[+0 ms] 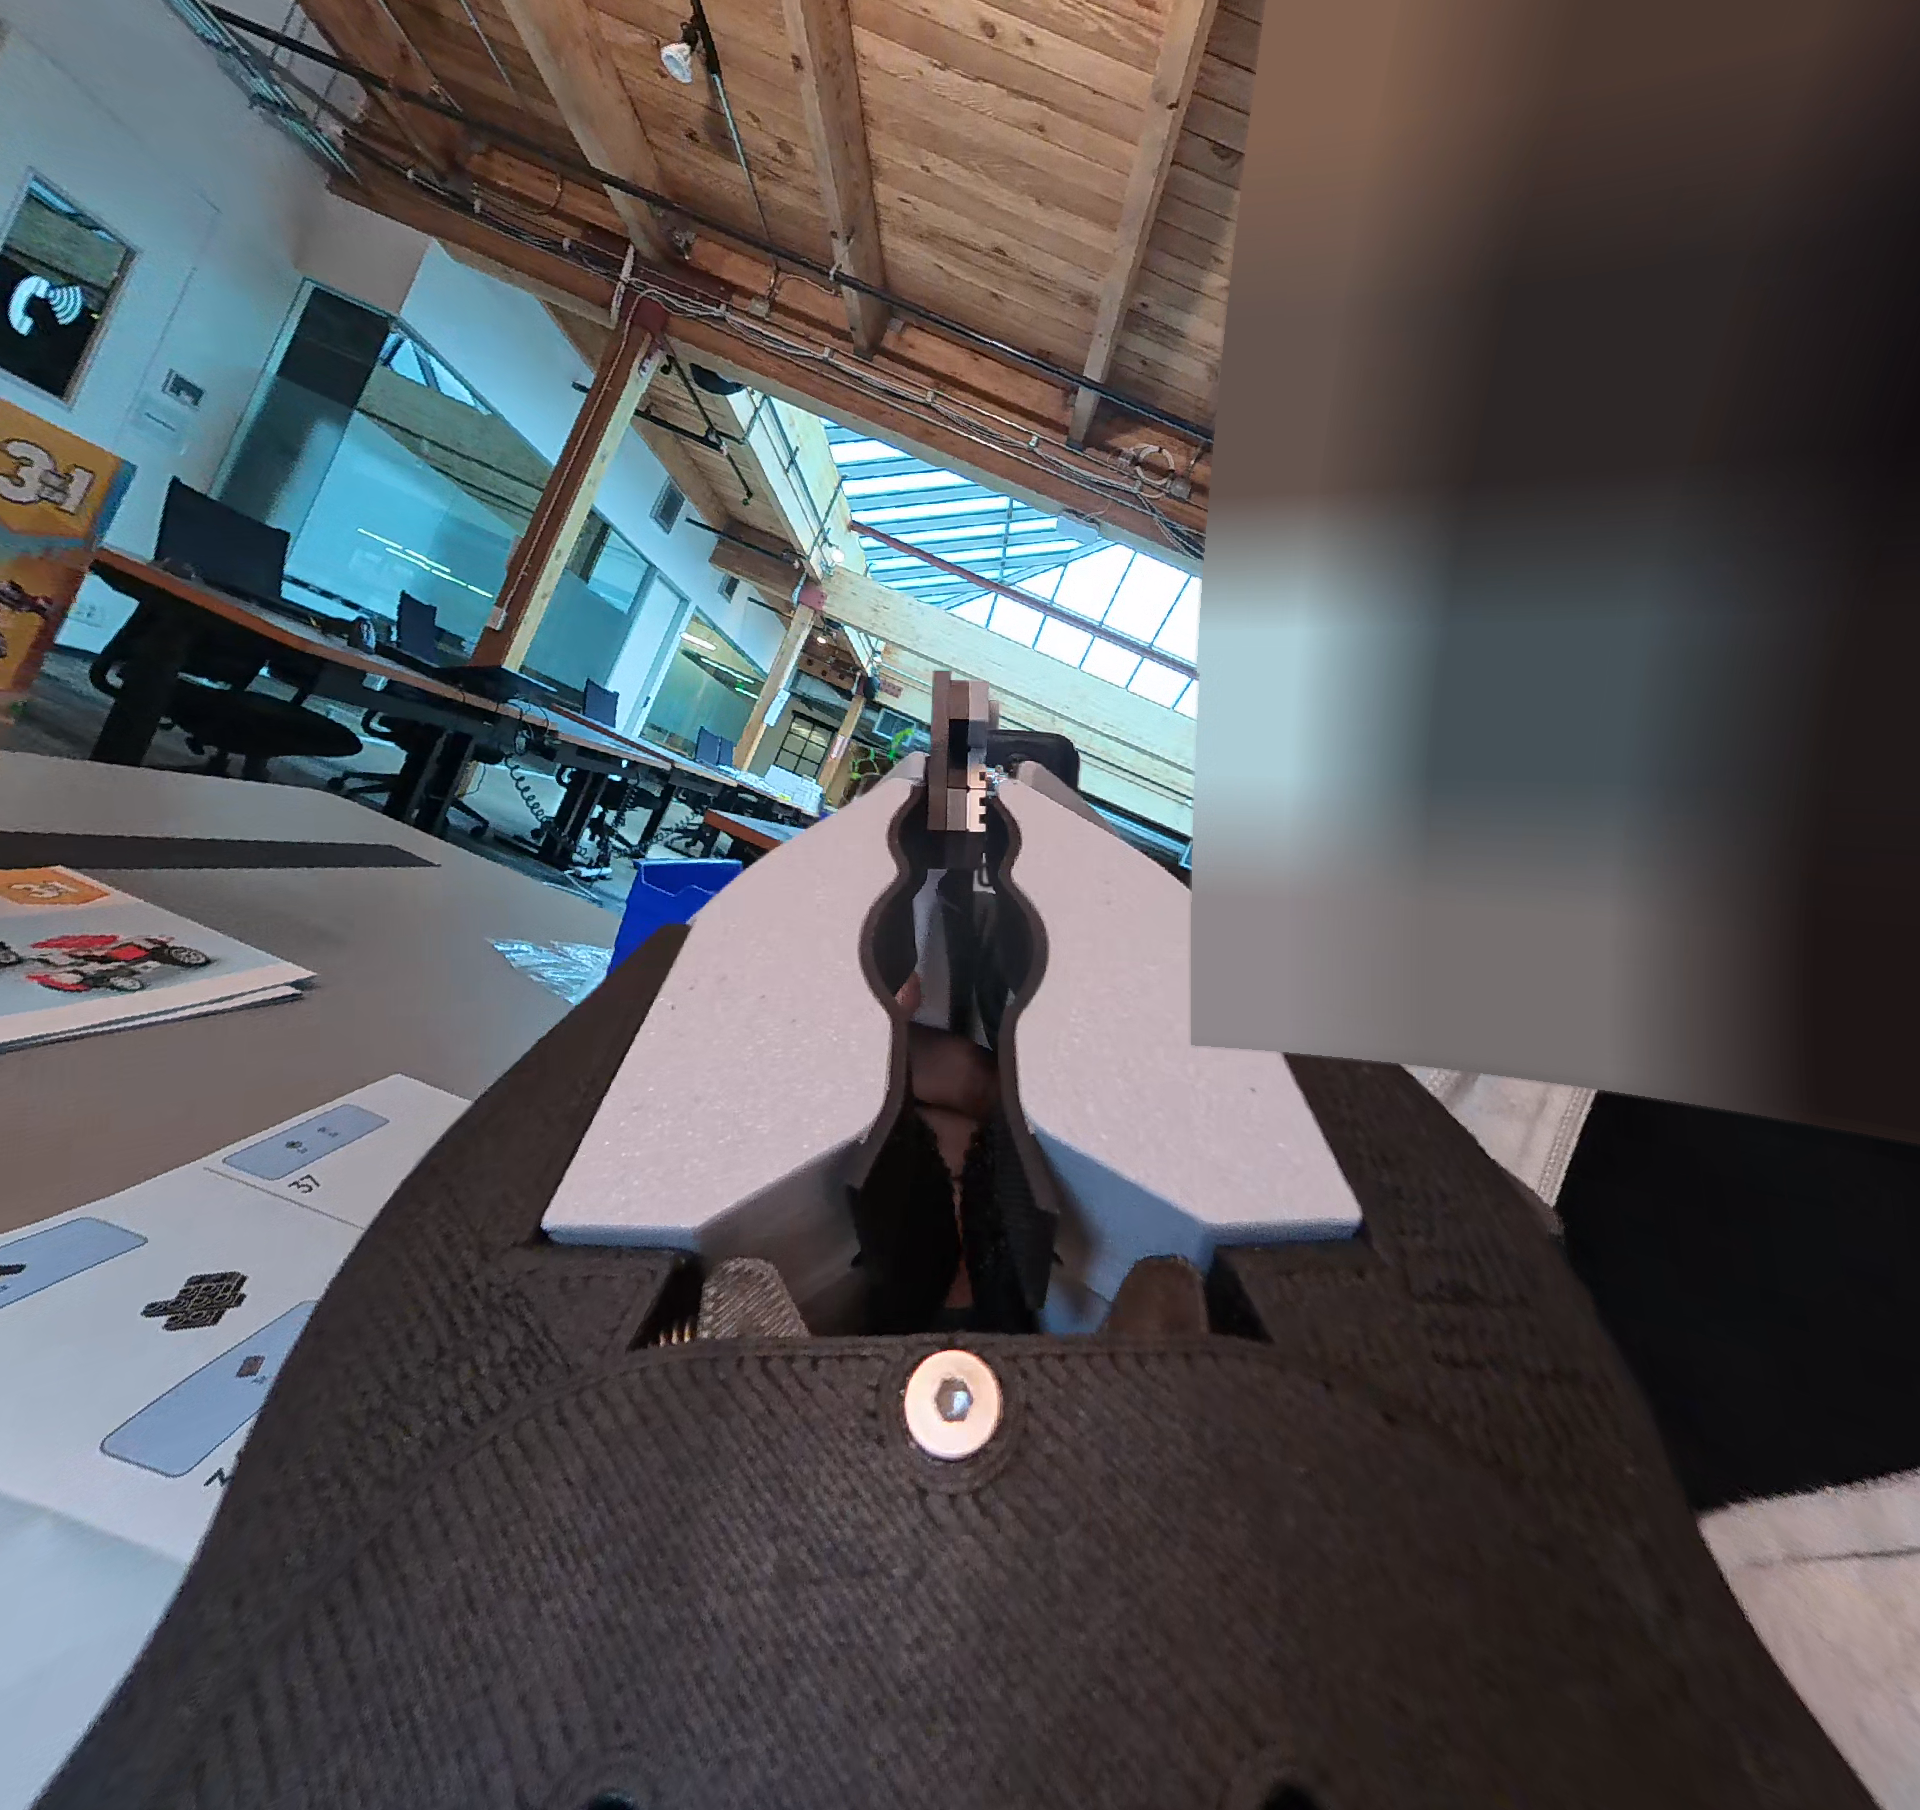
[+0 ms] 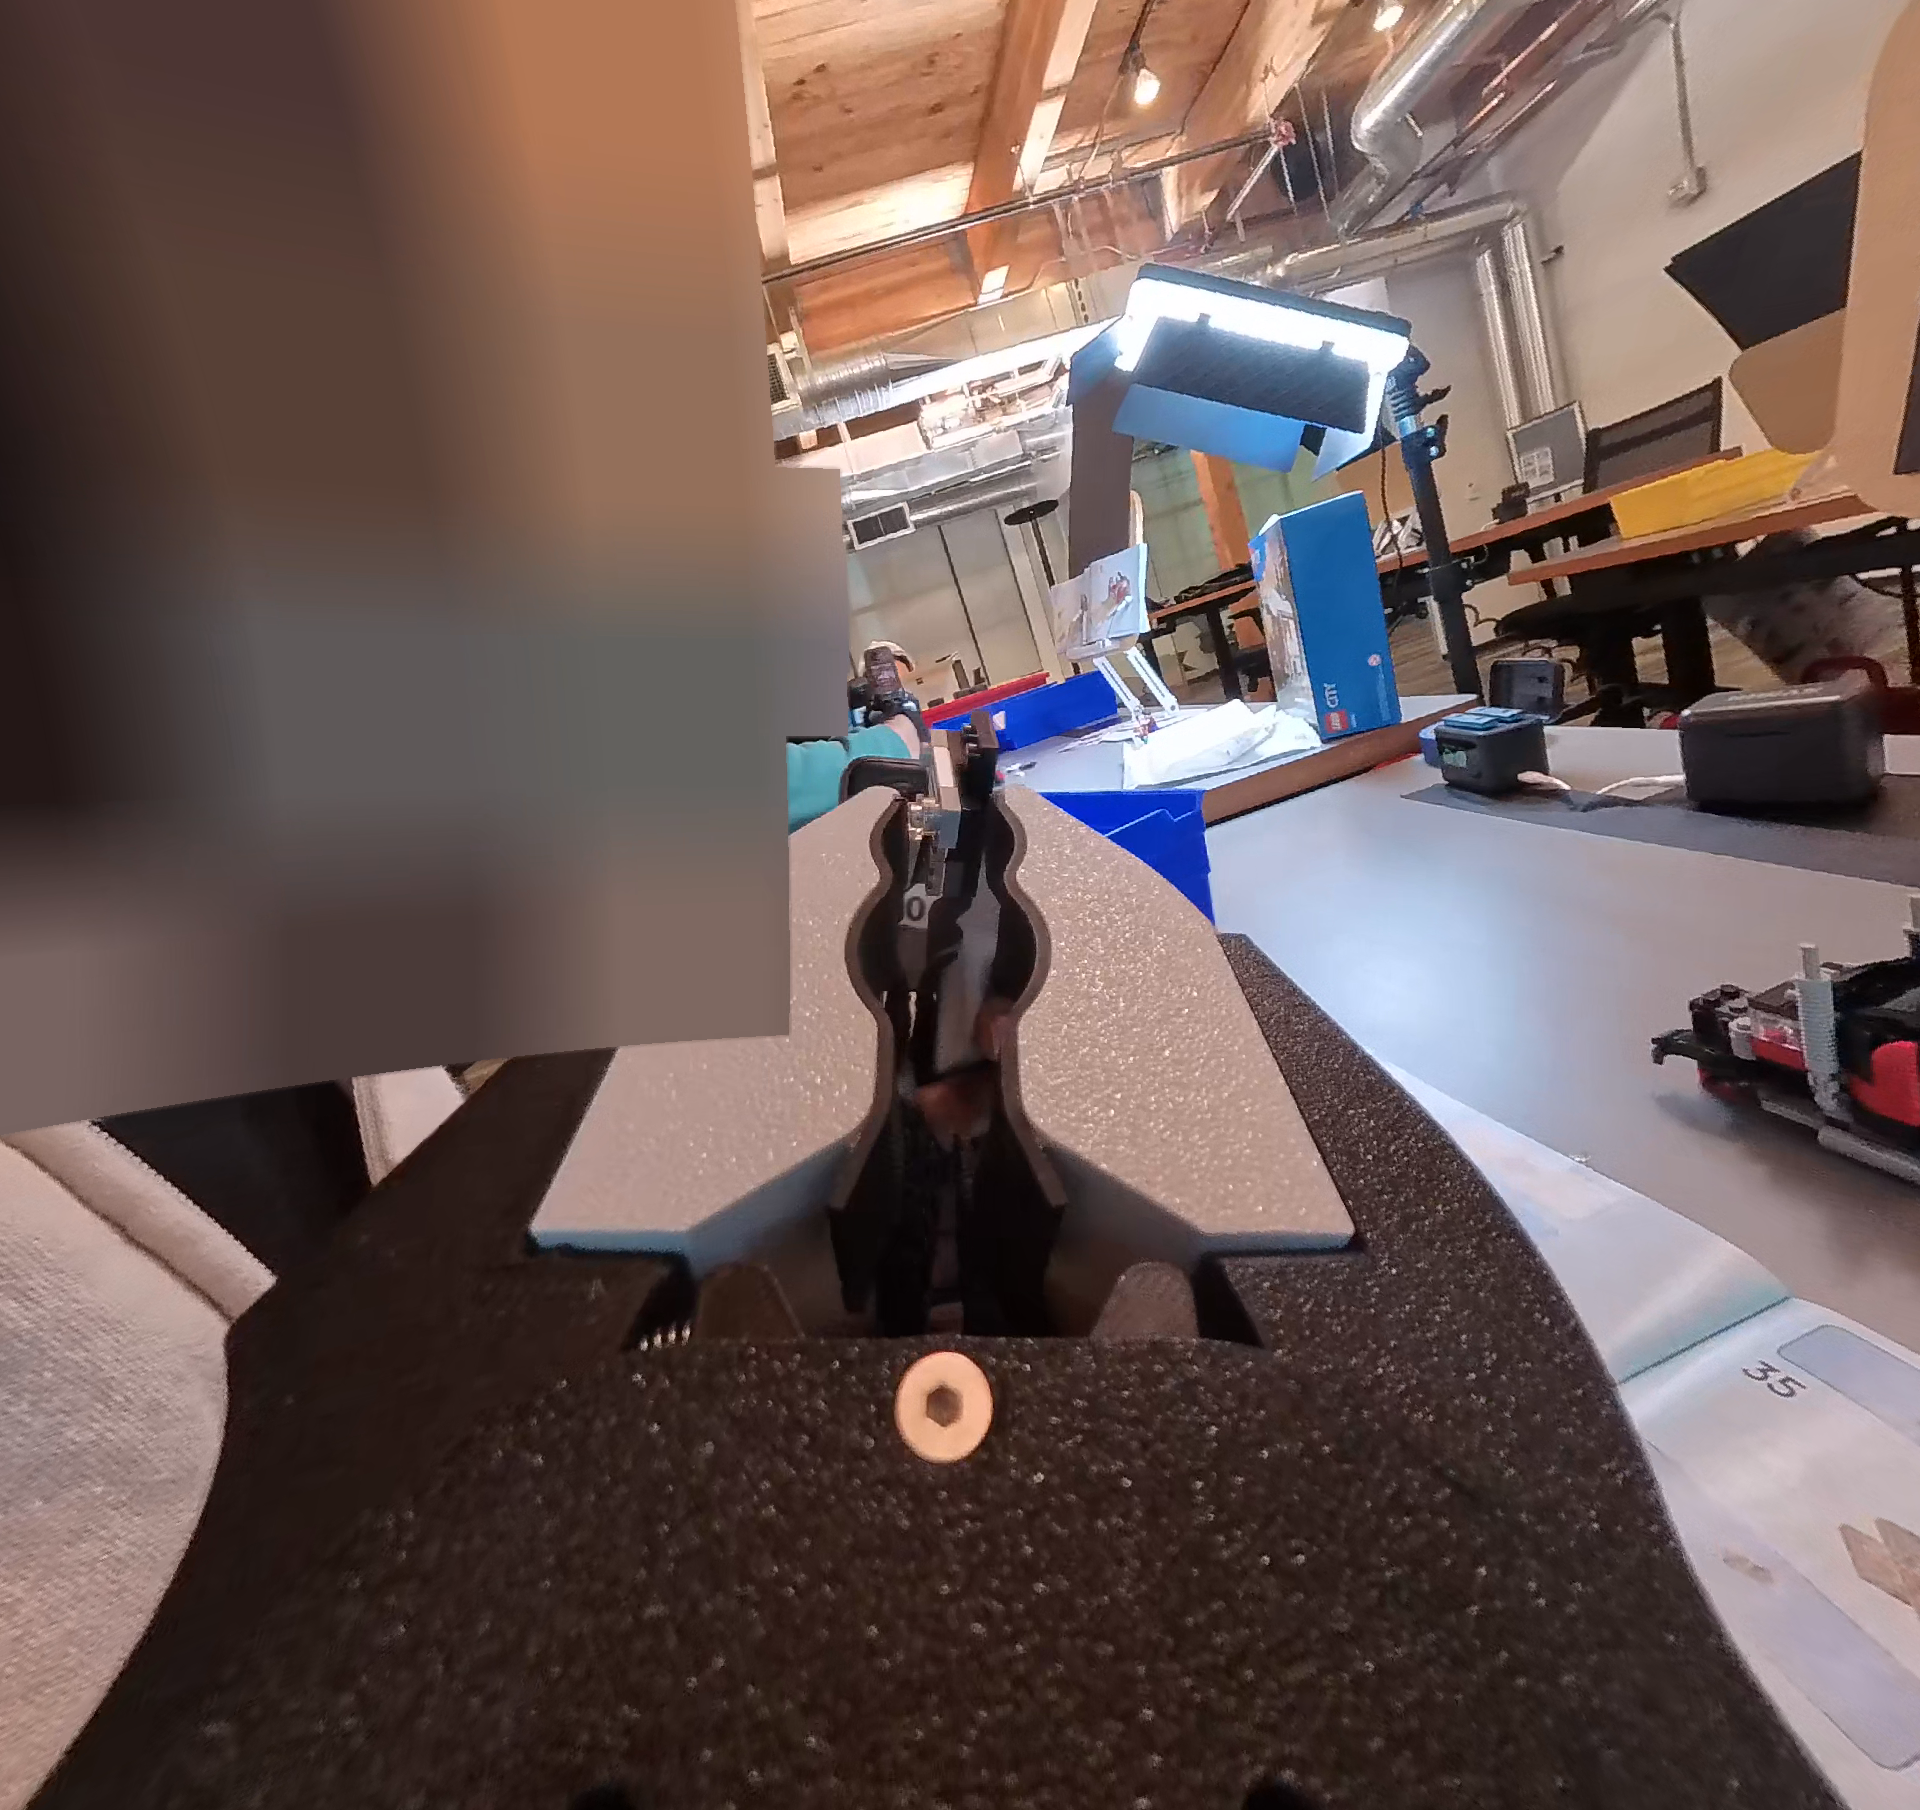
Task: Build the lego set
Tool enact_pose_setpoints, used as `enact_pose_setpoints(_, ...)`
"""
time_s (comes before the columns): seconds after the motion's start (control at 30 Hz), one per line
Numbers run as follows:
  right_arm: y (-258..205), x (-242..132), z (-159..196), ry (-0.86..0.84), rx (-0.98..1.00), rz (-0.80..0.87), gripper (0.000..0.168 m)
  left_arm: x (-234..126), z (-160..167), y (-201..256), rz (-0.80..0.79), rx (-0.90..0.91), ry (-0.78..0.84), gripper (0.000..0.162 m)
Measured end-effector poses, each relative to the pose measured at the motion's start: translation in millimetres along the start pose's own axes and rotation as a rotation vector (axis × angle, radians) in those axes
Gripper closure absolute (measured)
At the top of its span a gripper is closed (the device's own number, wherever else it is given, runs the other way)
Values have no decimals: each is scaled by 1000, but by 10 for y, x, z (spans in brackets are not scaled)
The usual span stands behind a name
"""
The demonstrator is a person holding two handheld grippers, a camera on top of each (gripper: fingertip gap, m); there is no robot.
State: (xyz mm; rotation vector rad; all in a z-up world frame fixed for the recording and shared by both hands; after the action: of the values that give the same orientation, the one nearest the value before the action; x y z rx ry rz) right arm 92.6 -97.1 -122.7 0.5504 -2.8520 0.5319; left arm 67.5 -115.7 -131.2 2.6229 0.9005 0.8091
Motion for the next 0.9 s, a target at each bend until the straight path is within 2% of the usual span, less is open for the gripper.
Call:
enact_pose_setpoints(0.1,32,-17,24,-36,32,-18,152,-18,15,-20,8,-29,-62,152)
enact_pose_setpoints(0.17,96,-78,2,-74,72,-11,136,-52,26,-50,17,-85,-146,152)
enact_pose_setpoints(0.27,208,-157,77,-250,182,-34,141,-124,92,-75,50,-205,-338,152)
enact_pose_setpoints(0.37,179,-160,99,-339,307,-137,148,-169,182,-96,57,-234,-499,152)
enact_pose_setpoints(0.47,129,-132,223,-460,351,-196,150,-157,220,-85,72,-242,-568,152)
enact_pose_setpoints(0.6,96,-108,225,-434,398,-261,162,-117,280,-27,107,-239,-612,152)
enact_pose_setpoints(0.67,143,-124,217,-397,442,-238,163,-104,252,-41,90,-172,-590,148)
enact_pose_setpoints(0.73,226,-142,155,-286,565,-204,163,-88,183,-110,12,-49,-539,126)
enact_pose_setpoints(0.77,288,-155,119,-205,654,-178,164,-86,148,-159,-48,48,-516,121)
enact_pose_setpoints(0.9,464,-214,163,25,939,-79,164,-71,110,-272,-301,645,-509,117)
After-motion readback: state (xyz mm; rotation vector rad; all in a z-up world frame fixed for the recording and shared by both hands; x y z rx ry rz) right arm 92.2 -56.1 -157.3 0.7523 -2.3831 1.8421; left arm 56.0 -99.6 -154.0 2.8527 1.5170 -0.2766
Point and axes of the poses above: each gripper's, where its closed fingertips meet, x out along the fingers, z out of its underside, y = z × x across the jaws, the point moved 2 cm from there along -x, back along the fingers, and after that the axes turned 7 degrees about -y, right-handed, at the moved point
